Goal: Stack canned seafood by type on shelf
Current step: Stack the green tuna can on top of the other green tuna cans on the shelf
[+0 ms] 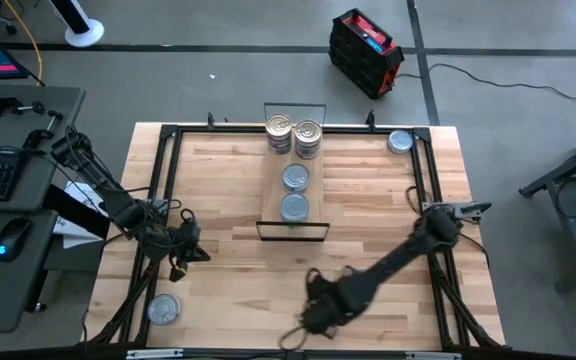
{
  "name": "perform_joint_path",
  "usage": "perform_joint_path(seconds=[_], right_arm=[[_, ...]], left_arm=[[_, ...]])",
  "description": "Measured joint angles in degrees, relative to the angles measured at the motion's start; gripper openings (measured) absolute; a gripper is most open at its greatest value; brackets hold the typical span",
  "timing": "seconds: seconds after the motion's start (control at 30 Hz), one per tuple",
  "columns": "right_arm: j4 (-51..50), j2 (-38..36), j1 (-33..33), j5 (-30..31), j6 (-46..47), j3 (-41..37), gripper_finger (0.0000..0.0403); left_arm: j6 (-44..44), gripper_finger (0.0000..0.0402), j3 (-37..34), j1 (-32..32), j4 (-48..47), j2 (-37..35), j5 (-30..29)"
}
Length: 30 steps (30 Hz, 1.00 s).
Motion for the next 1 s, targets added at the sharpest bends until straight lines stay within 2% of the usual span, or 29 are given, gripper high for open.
perform_joint_path(seconds=[0.13,0.2,0.33,0.5,0.63,0.7,1.0], right_arm=[[2.78,-10.13,3.19,-2.01,13.80,-14.17,0.0117],[5.74,-17.42,4.37,-0.57,22.18,-22.95,0.0117],[10.69,-33.24,4.51,8.33,36.44,-37.79,0.0117],[11.70,-48.36,1.14,19.95,43.91,-48.98,0.0117],[16.56,-55.02,-3.25,28.63,42.07,-54.15,0.0117],[21.12,-56.84,-5.97,30.92,38.34,-56.25,0.0117],[55.19,-57.39,-17.68,28.39,17.21,-65.47,0.0117]], left_arm=[[-0.53,0.0000,0.02,0.63,0.06,0.00,-0.04],[-1.11,0.0000,0.02,0.87,-0.01,0.00,-0.04],[-1.57,0.0001,0.02,1.06,-0.04,-0.01,-0.06],[-1.59,0.0001,0.01,1.06,-0.15,0.00,-0.07],[-2.20,0.0001,0.02,1.06,-0.16,0.00,-0.11],[-2.92,0.0001,0.01,1.06,-0.17,0.00,-0.19],[-5.81,0.0001,0.02,1.06,-0.16,-0.02,-4.37]])
